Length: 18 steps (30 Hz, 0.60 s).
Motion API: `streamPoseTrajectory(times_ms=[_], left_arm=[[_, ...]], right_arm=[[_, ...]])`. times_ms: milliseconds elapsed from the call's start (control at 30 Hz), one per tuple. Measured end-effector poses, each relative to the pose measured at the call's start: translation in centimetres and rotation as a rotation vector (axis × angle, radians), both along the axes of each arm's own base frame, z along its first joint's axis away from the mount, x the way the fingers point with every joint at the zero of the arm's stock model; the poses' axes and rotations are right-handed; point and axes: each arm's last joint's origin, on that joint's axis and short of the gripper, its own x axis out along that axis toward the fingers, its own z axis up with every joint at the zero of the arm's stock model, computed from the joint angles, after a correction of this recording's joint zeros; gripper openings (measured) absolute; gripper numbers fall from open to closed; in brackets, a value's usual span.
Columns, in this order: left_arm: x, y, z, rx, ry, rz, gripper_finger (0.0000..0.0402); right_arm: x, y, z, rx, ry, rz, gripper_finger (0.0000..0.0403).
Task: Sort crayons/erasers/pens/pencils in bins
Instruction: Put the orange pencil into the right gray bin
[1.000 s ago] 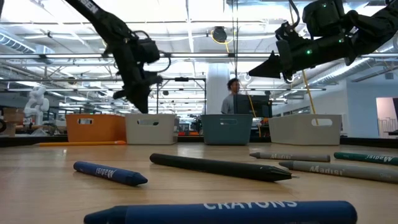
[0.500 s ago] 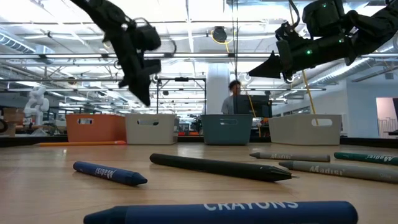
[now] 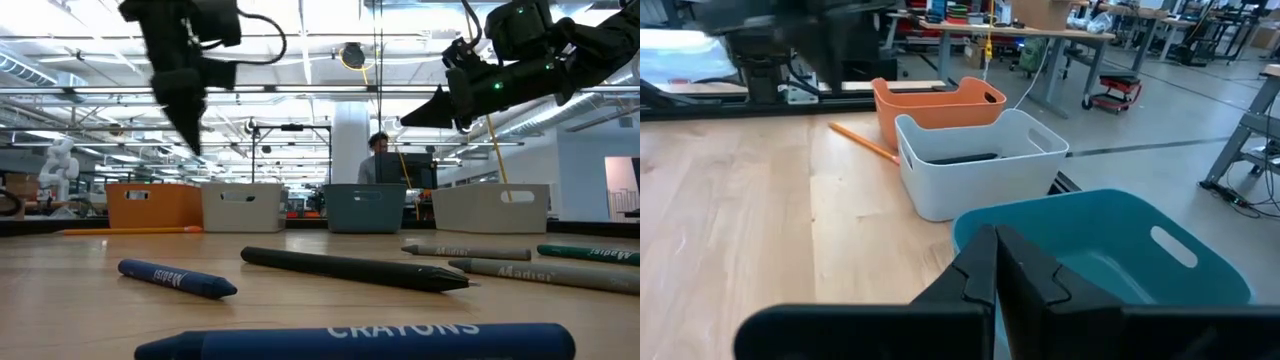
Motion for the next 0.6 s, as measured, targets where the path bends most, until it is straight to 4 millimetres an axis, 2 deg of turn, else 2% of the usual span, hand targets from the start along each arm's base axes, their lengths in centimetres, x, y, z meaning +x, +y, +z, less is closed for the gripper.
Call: streamPoseTrajectory(times_ms=[133,333,433,600], left_arm=[[-1.7,-1.7,-2.5,-0.048,0.109,0.003,0.0004],[-4.6,-2.7,-6.1,-0.058,0.171,0.081,0.0004],[-4.7,-2.7,-6.4,-0.022,0.076,0.115,0.0003],[-5.5,-2.3,-7.5,0.018,0.097,0.211,0.0012]], right_arm=[[0.0,0.1,0.0,0.005,-0.002,0.032,0.0],[0.1,0.1,0.0,0.002,-0.001,0.046,0.0],[0.1,0.1,0.0,0.002,-0.001,0.046,0.0],[0.0,0.1,0.0,-0.002,-0.012,0.046,0.0]])
